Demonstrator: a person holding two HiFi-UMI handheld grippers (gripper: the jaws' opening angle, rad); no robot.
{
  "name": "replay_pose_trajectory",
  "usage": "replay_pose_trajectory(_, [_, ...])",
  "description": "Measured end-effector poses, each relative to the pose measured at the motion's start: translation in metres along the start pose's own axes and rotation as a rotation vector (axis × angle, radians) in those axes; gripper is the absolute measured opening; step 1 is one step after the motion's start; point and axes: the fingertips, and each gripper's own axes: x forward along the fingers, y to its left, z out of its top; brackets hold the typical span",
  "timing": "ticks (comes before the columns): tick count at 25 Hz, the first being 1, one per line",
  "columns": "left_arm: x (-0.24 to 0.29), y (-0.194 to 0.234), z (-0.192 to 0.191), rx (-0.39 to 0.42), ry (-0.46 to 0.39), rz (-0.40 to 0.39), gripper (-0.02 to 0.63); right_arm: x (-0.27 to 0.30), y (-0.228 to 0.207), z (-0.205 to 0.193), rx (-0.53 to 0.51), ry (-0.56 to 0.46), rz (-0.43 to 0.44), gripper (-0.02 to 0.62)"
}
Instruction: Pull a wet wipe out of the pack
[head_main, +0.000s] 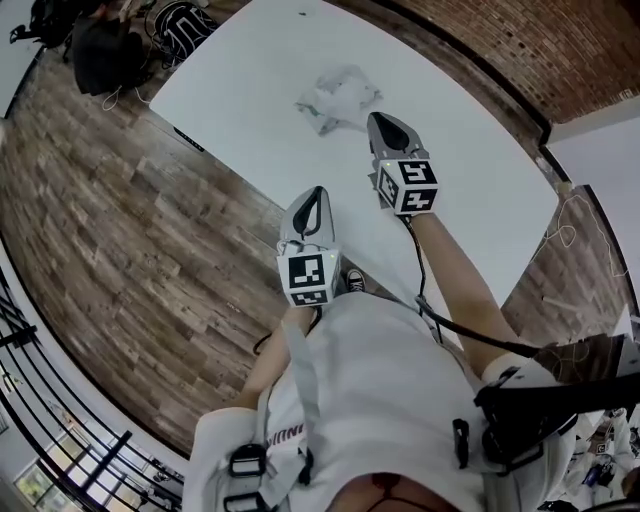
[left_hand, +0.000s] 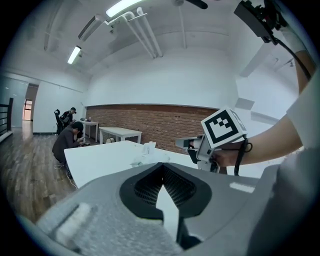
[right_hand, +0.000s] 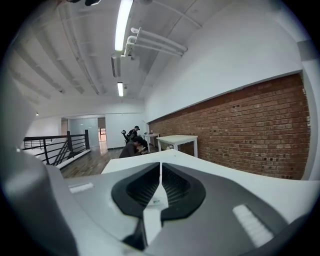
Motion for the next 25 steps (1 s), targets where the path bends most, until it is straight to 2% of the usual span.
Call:
replay_pose_trajectory(7, [0.016, 0.022, -0.002, -0.014, 0.019, -0.025, 0.002, 0.066, -0.007, -0.016, -0.067, 0.096, 0.01, 0.081])
replay_pose_trajectory(15, [0.018, 0.034, -0.005, -0.029, 0.018, -0.021, 0.002, 0.087, -0.017, -0.058, -0.058, 0.244, -0.021, 0.135])
replay_pose_trajectory(18, [0.016, 0.037, -0.005, -0.033, 0.015, -0.009, 0.002, 0.089, -0.02, -0.071, -0.006, 0.287, -0.023, 0.137])
replay_pose_trajectory(22, [0.017, 0.038, -0.006, -0.036, 0.016, -0.002, 0.002, 0.088, -0.023, -0.076, 0.06, 0.301, -0.024, 0.06])
replay_pose_trajectory(25, [0.016, 0.04, -0.006, -0.037, 0.017, 0.003, 0.002, 0.09, -0.02, -0.08, 0.051, 0.316, -0.013, 0.058])
